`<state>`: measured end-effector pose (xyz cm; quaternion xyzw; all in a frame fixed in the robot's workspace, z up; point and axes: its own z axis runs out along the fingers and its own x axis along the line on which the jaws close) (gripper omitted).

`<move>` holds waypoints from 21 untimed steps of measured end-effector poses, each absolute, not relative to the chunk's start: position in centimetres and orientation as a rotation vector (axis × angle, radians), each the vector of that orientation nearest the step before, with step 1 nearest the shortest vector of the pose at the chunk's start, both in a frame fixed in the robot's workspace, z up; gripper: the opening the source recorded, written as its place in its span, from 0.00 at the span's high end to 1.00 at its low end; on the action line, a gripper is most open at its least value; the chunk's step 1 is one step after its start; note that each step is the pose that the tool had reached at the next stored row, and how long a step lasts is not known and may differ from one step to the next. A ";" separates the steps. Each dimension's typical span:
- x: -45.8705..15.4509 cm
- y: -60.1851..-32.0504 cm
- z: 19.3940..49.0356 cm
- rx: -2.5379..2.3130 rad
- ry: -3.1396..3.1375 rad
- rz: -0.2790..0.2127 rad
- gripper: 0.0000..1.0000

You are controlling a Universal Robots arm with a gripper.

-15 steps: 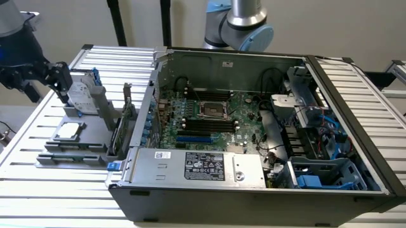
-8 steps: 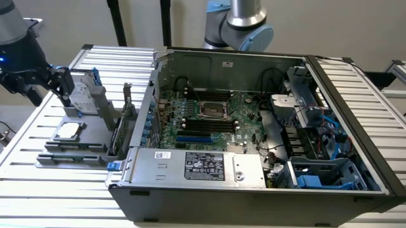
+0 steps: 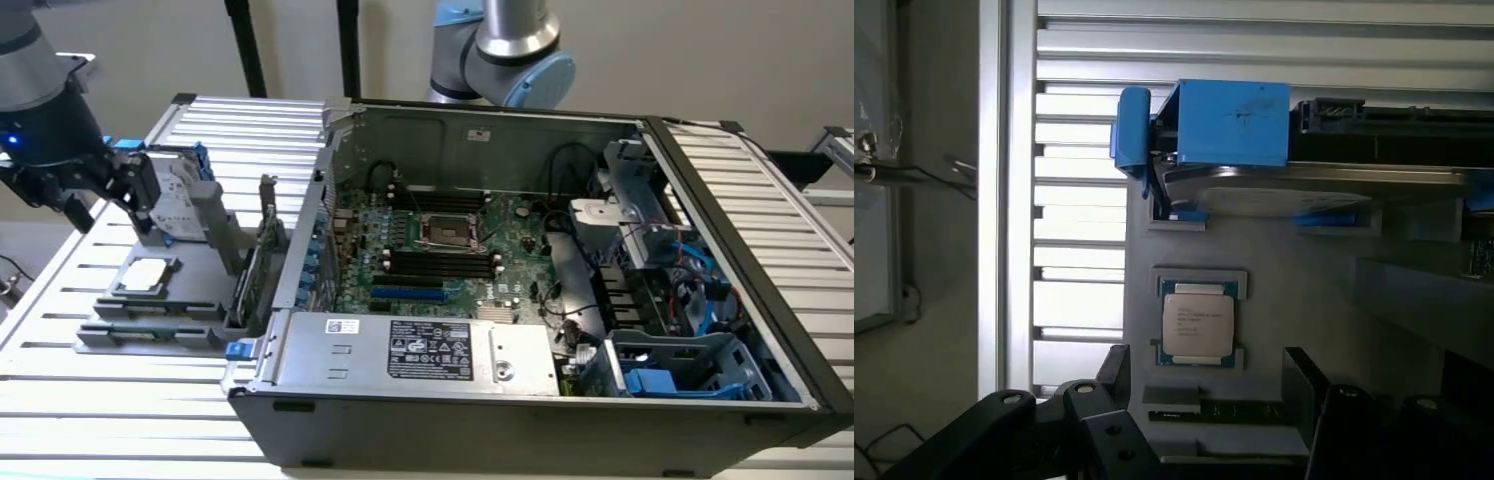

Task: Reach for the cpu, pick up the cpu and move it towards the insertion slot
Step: 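Pick up the cpu and move it towards the insertion slot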

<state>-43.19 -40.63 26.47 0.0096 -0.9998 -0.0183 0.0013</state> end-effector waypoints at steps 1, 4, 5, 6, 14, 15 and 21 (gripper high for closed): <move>-43.2 -40.6 26.3 0.030 -3.138 -0.057 0.29; -43.2 -40.6 25.7 0.030 -3.139 -0.058 0.29; -43.2 -40.6 25.5 0.030 -3.139 -0.057 0.29; -43.2 -40.6 25.4 0.030 -3.138 -0.057 0.29; -43.3 -40.6 23.9 0.030 -3.138 -0.057 0.29; -43.3 -40.6 23.7 0.030 -3.138 -0.057 0.29; -43.3 -40.7 22.6 0.030 -3.139 -0.058 0.29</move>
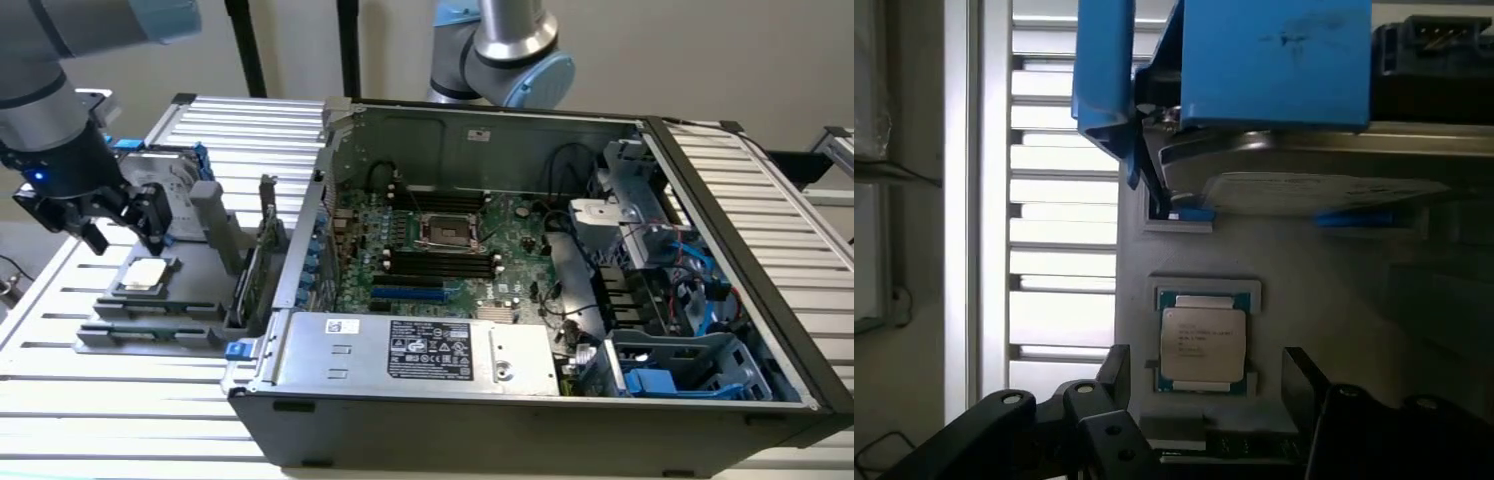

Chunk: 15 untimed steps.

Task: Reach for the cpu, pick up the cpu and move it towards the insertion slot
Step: 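Pick up the cpu and move it towards the insertion slot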

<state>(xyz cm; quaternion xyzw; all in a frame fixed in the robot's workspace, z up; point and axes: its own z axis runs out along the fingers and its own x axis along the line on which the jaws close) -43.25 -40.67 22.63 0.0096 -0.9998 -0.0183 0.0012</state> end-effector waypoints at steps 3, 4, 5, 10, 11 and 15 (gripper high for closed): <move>-43.3 -40.7 22.1 0.030 -3.139 -0.058 0.29; -43.3 -40.7 21.9 0.030 -3.139 -0.057 0.29; -43.3 -40.7 21.7 0.030 -3.139 -0.057 0.29; -43.3 -40.9 20.8 0.030 -3.139 -0.058 0.29; -43.3 -40.9 20.6 0.030 -3.139 -0.058 0.29; -43.3 -40.9 19.9 0.023 -3.139 -0.057 0.29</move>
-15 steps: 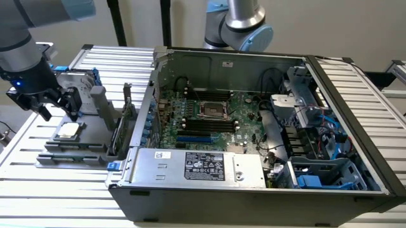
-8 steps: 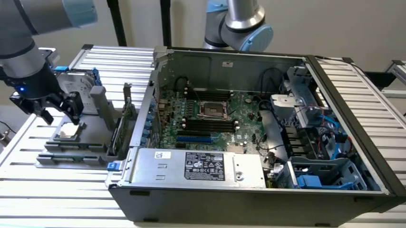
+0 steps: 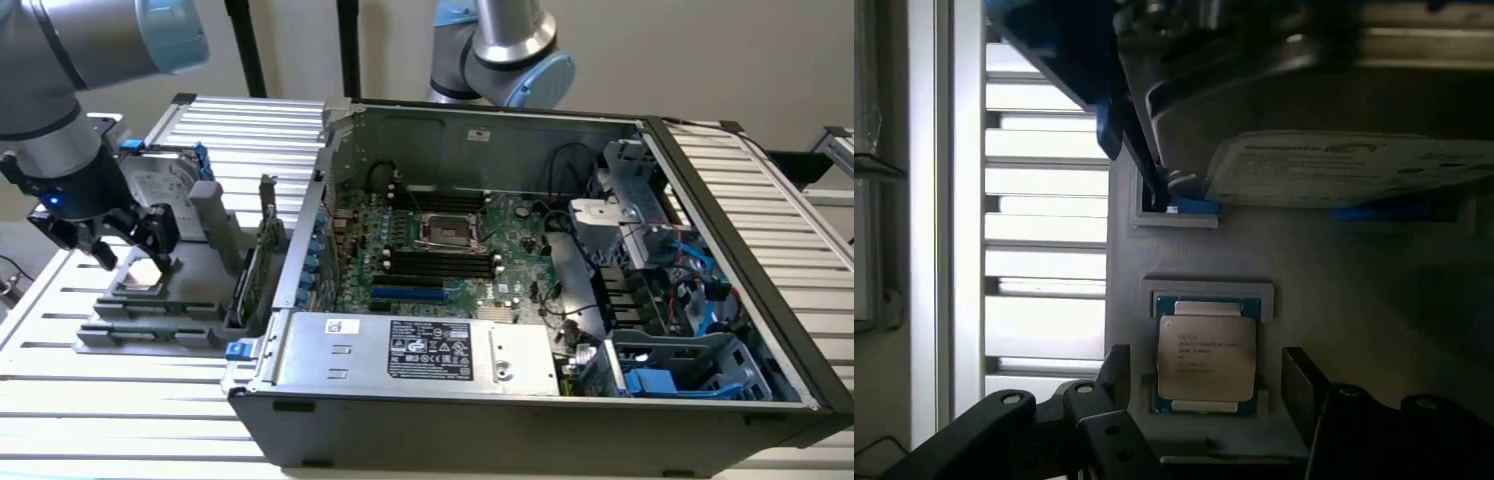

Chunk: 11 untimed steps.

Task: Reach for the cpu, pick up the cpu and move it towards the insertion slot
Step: 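Pick up the cpu and move it towards the insertion slot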

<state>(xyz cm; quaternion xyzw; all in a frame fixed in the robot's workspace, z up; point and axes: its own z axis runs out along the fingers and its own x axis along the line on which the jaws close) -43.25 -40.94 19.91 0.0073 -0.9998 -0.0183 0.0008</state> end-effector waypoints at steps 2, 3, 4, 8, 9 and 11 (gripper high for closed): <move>-43.2 -40.9 19.5 0.012 -3.140 -0.057 0.29; -43.2 -40.9 19.4 0.006 -3.140 -0.058 0.29; -43.2 -40.9 19.2 0.001 -3.140 -0.058 0.29; -43.1 -40.9 19.0 -0.006 -3.140 -0.057 0.29; -43.1 -40.9 19.0 -0.006 -3.140 -0.057 0.29; -43.1 -40.9 19.0 -0.006 -3.140 -0.058 0.29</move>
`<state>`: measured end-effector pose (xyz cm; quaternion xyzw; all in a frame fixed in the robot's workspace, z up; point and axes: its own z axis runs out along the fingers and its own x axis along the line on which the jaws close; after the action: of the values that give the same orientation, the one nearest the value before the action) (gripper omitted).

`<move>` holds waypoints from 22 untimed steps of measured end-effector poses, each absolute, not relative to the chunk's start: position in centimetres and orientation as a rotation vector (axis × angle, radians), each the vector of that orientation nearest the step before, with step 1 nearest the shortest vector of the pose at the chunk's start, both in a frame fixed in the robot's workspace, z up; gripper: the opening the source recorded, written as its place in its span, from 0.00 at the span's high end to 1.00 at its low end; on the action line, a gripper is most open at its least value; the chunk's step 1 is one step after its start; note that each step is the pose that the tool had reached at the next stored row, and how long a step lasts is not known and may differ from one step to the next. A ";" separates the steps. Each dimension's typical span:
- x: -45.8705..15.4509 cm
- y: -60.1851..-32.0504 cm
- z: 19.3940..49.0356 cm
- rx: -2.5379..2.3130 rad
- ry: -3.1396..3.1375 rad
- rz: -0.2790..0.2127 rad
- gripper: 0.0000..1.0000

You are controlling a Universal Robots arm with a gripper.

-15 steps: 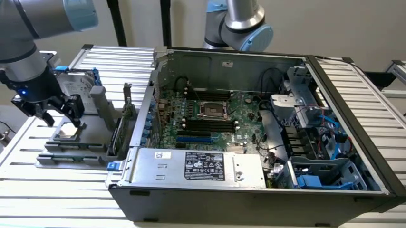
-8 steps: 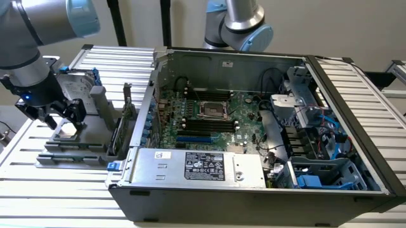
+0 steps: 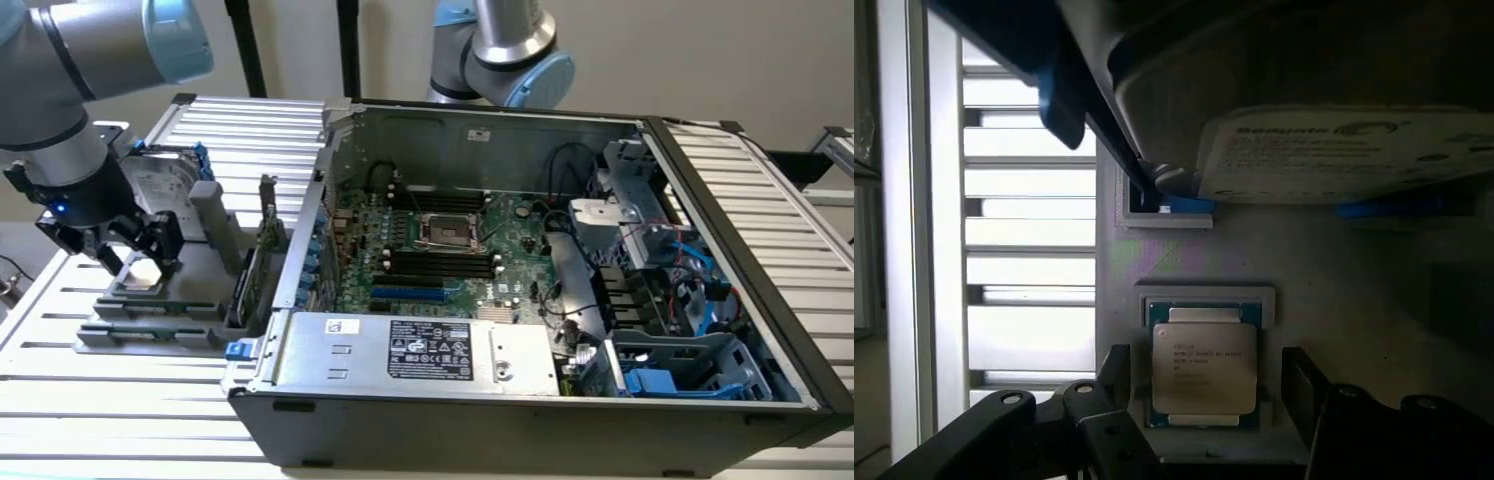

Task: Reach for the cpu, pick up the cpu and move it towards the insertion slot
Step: 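Pick up the cpu and move it towards the insertion slot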

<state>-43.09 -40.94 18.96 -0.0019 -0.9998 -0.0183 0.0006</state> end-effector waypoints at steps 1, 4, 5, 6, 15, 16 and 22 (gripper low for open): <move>-43.1 -40.9 18.9 -0.006 -3.140 -0.058 0.29; -43.0 -40.9 18.9 -0.006 -3.140 -0.057 0.29; -43.0 -40.9 18.9 -0.006 -3.140 -0.058 0.29; -43.0 -40.9 18.8 -0.006 -3.140 -0.058 0.29; -43.0 -40.9 18.7 -0.006 -3.138 -0.059 0.29; -43.0 -40.9 18.6 -0.006 -3.138 -0.059 0.29; -43.0 -40.9 18.6 -0.006 -3.134 -0.059 0.29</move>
<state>-43.00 -40.94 18.59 -0.0020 -0.9998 -0.0189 0.0034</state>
